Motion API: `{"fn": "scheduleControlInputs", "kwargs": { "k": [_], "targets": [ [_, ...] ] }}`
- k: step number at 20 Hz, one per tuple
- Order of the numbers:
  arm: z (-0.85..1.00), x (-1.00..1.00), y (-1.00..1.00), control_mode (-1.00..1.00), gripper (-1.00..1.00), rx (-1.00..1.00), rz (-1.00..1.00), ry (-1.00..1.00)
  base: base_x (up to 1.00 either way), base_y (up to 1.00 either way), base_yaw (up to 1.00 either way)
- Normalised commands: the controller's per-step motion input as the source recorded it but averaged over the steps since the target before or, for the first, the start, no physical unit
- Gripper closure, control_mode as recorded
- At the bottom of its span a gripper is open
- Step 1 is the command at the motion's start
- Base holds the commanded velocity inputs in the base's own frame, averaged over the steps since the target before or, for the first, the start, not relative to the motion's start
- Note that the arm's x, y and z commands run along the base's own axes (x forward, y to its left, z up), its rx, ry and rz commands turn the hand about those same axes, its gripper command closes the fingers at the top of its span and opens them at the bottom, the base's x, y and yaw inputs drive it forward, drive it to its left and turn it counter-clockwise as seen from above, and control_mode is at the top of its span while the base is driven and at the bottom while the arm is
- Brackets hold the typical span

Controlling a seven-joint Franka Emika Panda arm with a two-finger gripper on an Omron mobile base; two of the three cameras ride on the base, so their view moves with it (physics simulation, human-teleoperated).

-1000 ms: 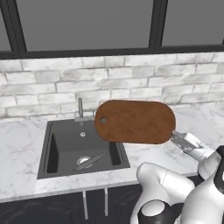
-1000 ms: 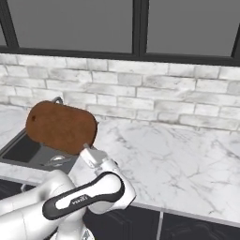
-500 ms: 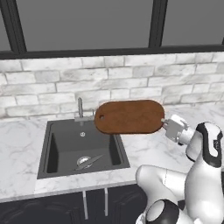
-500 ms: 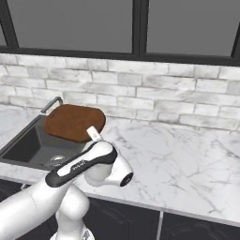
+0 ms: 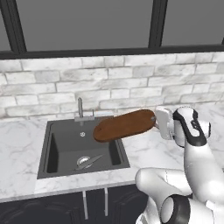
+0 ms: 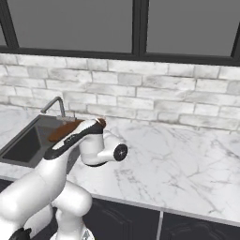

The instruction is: Move the cutting board and knife to the sink. Then move spray from the cabinet to the counter.

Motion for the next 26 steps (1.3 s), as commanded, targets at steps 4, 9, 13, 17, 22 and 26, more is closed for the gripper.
{"fn": "scheduleControlInputs", "kwargs": {
  "k": [4, 9, 13, 17, 22, 26],
  "targets": [
    [0.00, 0.09, 0.03, -1.00, 1.00, -0.04, 0.00, 0.14, 0.00, 0.00, 0.00],
    [-0.07, 0.09, 0.15, -1.00, 1.00, -0.06, 0.00, 0.09, 0.00, 0.00, 0.00],
    [-0.11, 0.18, 0.26, -1.00, 1.00, -0.09, 0.00, 0.13, 0.00, 0.00, 0.00],
    [-0.04, 0.34, 0.38, -1.00, 1.00, -0.10, 0.00, 0.14, 0.00, 0.00, 0.00],
    [0.00, 0.41, 0.50, -1.00, 1.00, -0.09, -0.02, 0.11, 0.00, 0.00, 0.00],
    [0.00, 0.37, 0.59, -1.00, 1.00, -0.08, -0.05, 0.07, 0.00, 0.00, 0.00]
  ]
}}
